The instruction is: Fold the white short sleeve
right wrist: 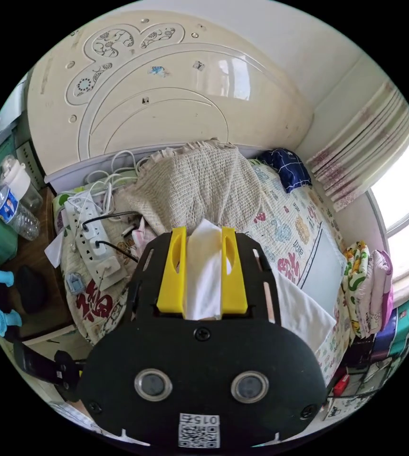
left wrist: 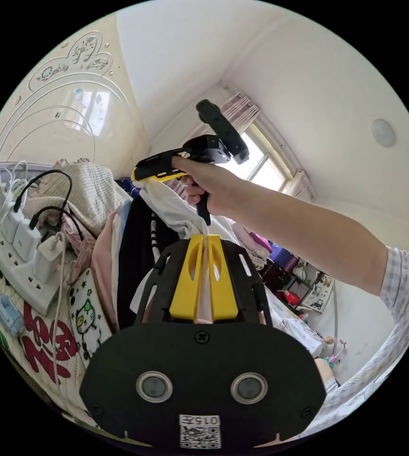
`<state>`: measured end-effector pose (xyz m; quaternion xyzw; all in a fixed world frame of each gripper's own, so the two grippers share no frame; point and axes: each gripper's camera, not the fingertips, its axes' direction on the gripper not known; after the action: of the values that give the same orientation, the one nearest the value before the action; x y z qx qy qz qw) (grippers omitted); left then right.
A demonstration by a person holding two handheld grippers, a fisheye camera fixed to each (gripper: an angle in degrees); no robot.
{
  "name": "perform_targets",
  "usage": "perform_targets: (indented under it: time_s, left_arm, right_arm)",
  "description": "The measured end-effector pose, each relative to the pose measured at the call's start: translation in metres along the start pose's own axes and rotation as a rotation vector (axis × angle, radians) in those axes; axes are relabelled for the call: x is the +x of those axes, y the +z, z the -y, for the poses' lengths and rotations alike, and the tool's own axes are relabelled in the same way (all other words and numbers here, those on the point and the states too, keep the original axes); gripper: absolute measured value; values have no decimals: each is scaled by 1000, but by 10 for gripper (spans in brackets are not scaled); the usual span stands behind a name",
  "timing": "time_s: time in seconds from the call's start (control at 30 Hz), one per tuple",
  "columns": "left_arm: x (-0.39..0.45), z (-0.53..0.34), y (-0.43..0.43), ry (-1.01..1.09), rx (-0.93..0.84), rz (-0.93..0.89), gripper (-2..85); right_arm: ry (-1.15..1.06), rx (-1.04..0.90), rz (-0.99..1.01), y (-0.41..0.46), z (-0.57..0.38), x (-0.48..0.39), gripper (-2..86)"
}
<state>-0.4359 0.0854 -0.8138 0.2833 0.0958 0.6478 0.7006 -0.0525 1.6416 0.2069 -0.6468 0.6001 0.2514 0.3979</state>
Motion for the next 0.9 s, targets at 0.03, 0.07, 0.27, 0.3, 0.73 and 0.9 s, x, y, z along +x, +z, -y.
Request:
perform_targets:
  time_s: [0.03, 0.07, 0.27, 0.3, 0.73, 0.9]
  left_arm:
    - [-2, -3, 1, -2, 5, -27, -4]
    - [-3, -4, 2, -4, 8, -35, -4]
    - [7, -11, 16, 40, -12, -100, -4]
    - [13, -12, 22, 65, -31, -116, -4]
    - [87, -32, 96, 211, -150, -181, -5]
    - [93, -33, 113, 202, -138, -184, -6]
  right_arm:
    - [-10, -3, -44, 9, -9, 5, 56]
    - [-7, 4, -56, 11, -15, 8, 43]
    - [58, 117, 38, -5, -87, 80, 28]
    - [71, 132, 45, -14, -105, 95, 26]
    - [-107, 186, 272, -95, -239, 144, 171]
    - [-189, 78, -25, -93, -242, 138, 140]
